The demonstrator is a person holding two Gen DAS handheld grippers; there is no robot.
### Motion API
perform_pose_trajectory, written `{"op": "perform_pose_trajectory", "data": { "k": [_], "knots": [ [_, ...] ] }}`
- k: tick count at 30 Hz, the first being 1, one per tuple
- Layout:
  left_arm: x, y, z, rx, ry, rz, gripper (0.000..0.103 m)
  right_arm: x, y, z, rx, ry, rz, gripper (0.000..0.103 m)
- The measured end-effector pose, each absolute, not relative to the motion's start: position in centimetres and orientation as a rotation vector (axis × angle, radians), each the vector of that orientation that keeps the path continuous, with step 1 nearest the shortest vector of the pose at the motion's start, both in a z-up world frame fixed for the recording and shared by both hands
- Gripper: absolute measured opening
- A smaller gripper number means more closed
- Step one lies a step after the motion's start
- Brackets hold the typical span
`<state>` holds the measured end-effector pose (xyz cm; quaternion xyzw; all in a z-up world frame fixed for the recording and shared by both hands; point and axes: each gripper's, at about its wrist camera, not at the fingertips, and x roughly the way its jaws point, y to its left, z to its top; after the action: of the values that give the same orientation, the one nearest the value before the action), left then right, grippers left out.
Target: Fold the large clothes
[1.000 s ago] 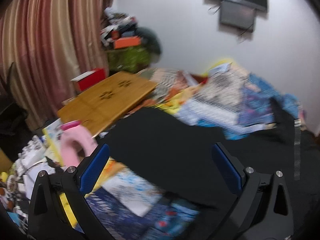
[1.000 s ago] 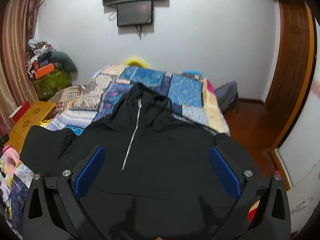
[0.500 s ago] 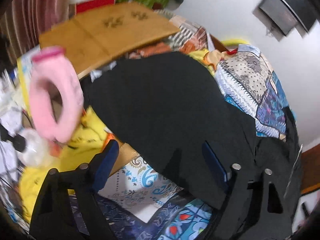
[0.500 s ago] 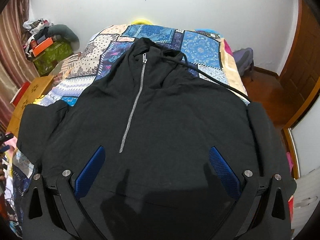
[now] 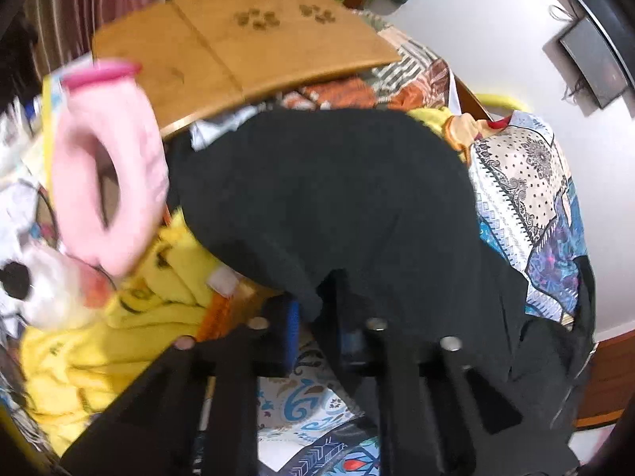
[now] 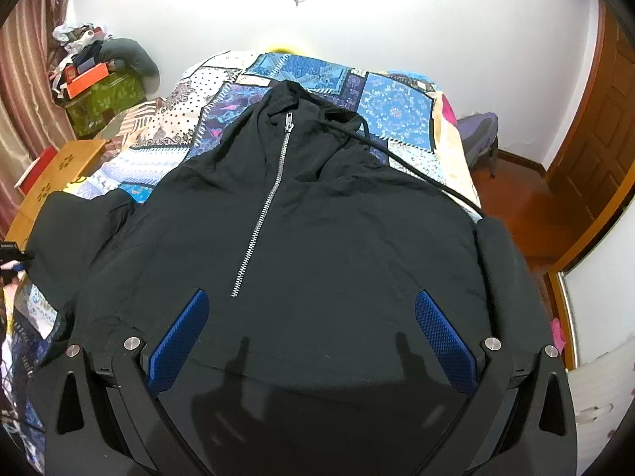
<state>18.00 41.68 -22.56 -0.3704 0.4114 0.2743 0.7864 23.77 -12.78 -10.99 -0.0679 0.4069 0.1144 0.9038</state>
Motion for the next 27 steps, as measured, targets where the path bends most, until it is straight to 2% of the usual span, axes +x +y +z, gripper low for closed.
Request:
{"op": "perform_pose_trajectory", "data": {
  "k": [7, 15, 21, 27],
  "knots": [
    [19.0, 38.3, -14.7, -0.625, 0.759, 0.548, 0.006, 23.1, -13.1, -9.7, -0.149, 0.805, 0.243, 0.103],
    [22.3, 29.4, -6.2, -0.455, 0.647, 0.351, 0.004, 22.3, -13.9, -9.0, -0.173, 0.753, 0.251, 0.103],
    [24.7, 21.5, -4.0, -0.373, 0.647, 0.165, 0.004, 22.0, -15.0, -8.8, -0.197, 0.729, 0.250, 0.103],
    [26.0, 13.4, -5.8, -0.305, 0.707, 0.014, 0.004, 21.8, -16.7, -9.3, -0.179, 0.751, 0.265, 0.103]
  ]
}}
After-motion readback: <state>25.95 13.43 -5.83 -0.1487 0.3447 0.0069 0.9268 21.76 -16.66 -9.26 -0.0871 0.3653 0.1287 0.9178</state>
